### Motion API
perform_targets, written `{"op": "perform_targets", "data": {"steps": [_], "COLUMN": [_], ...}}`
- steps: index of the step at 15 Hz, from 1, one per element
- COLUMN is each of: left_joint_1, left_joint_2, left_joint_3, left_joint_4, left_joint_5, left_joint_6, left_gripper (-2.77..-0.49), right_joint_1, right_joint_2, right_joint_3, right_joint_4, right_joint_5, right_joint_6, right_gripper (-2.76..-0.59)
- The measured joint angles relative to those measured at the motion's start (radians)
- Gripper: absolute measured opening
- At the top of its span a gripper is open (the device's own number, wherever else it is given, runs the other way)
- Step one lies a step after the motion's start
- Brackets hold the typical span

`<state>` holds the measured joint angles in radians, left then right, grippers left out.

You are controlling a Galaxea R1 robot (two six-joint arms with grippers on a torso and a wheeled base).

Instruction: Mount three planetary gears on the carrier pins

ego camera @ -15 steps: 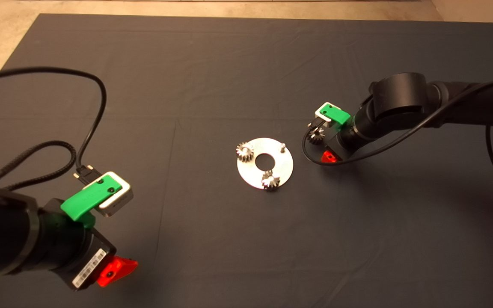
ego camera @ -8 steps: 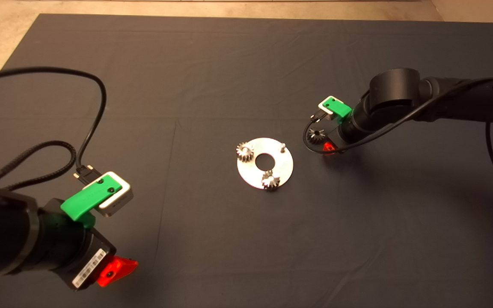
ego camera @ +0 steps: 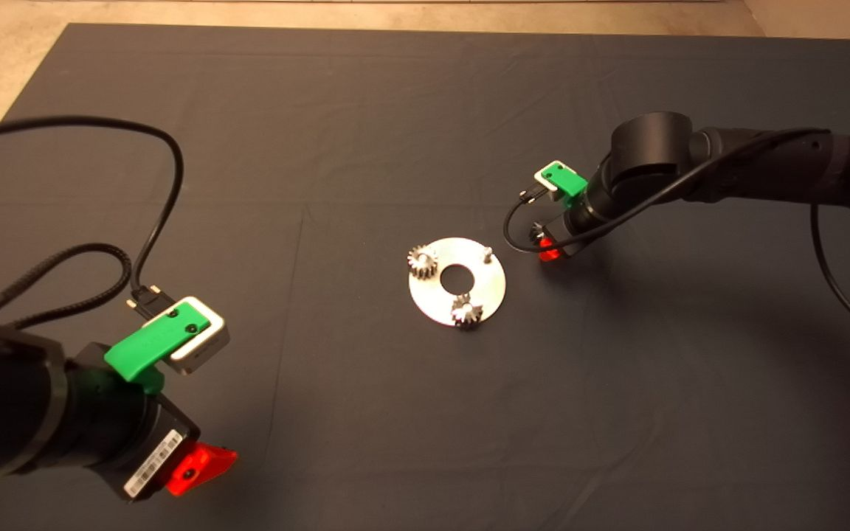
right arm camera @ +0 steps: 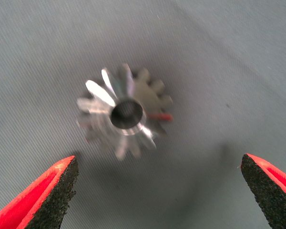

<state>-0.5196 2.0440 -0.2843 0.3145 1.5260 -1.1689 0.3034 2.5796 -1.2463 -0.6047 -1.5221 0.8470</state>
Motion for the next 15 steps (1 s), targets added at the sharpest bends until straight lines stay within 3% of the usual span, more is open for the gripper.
{"op": "perform_targets", "data": {"steps": [3,5,7,9,11,13,15], "left_joint_1": [0.000,0.000,0.000,0.000,0.000,0.000,0.000], "left_joint_2": [-0.001,-0.003,-0.003,-0.006,-0.008,-0.008,-0.008], "left_joint_3": [0.000,0.000,0.000,0.000,0.000,0.000,0.000], "left_joint_4": [-0.002,-0.003,-0.003,-0.004,-0.004,-0.004,-0.004], "left_joint_5": [0.000,0.000,0.001,0.000,0.000,0.000,0.000], "left_joint_6": [0.000,0.000,0.000,0.000,0.000,0.000,0.000], "left_gripper": [-0.49,-0.49,-0.49,-0.49,-0.49,-0.49,-0.49], "right_joint_1": [0.008,0.007,0.008,0.008,0.008,0.007,0.008], "right_joint_2": [0.014,0.014,0.021,0.036,0.045,0.050,0.056], "right_joint_3": [-0.044,-0.088,-0.124,-0.133,-0.135,-0.143,-0.152], "right_joint_4": [0.010,0.023,0.029,0.028,0.029,0.030,0.030], "right_joint_5": [0.016,0.052,0.076,0.074,0.086,0.099,0.102], "right_joint_6": [0.000,-0.001,-0.001,-0.001,0.000,0.000,0.000], "right_gripper": [-0.82,-0.82,-0.85,-0.93,-0.93,-1.11,-1.13]}}
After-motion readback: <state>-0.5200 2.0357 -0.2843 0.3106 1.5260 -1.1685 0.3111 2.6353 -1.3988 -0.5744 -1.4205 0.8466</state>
